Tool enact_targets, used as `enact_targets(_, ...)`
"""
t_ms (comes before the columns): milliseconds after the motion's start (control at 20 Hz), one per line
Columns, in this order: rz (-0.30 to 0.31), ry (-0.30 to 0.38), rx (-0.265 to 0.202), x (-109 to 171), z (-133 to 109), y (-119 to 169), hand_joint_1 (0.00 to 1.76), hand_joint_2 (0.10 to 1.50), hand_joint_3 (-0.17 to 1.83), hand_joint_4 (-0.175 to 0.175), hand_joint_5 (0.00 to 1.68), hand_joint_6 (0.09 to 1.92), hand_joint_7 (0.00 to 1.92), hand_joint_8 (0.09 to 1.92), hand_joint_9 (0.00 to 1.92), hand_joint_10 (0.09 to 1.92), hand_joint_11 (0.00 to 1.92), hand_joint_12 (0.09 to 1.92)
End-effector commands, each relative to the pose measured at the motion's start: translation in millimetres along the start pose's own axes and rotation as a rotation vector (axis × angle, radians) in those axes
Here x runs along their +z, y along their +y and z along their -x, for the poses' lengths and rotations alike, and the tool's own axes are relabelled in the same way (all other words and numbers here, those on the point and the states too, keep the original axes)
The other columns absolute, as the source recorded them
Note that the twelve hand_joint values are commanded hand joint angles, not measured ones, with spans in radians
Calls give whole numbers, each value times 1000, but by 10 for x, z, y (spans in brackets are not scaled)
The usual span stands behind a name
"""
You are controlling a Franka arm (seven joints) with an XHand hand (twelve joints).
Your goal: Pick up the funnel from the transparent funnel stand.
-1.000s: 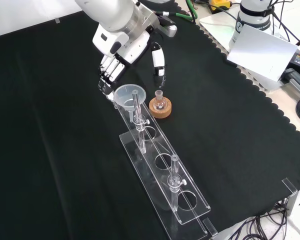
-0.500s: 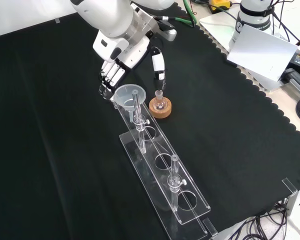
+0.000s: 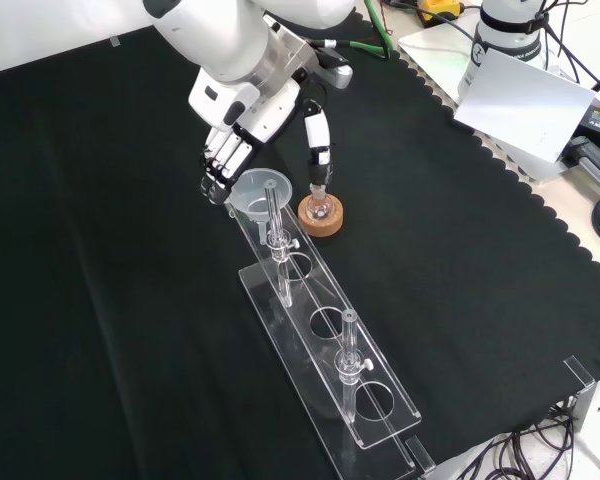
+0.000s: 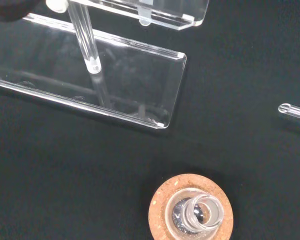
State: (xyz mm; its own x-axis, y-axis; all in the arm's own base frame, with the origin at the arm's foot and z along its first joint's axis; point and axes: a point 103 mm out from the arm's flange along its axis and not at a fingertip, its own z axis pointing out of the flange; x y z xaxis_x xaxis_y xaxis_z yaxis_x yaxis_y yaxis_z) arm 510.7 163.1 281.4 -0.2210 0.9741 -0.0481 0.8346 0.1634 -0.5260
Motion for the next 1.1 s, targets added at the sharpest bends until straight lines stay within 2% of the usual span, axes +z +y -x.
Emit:
enact_targets(50, 10, -1, 0, 34, 20, 60, 635, 693, 163, -70, 7, 87, 0, 232, 31, 929, 267, 1504)
enact_targets(350, 6, -22, 7, 65, -72, 150, 647, 698, 165, -72, 12, 87, 0, 235, 26, 934, 260, 1505)
enact_targets(450, 7, -11, 3, 78, 34, 132, 649, 699, 166, -73, 15, 87, 0, 236, 28, 937, 259, 1505)
enact_targets(600, 4, -24, 4, 95, -56, 179, 655, 699, 168, -75, 25, 87, 0, 258, 70, 947, 263, 1507)
enact_targets(1100, 46, -44, 9, 139, -110, 245, 679, 695, 199, -81, 113, 87, 0, 596, 233, 873, 320, 1483)
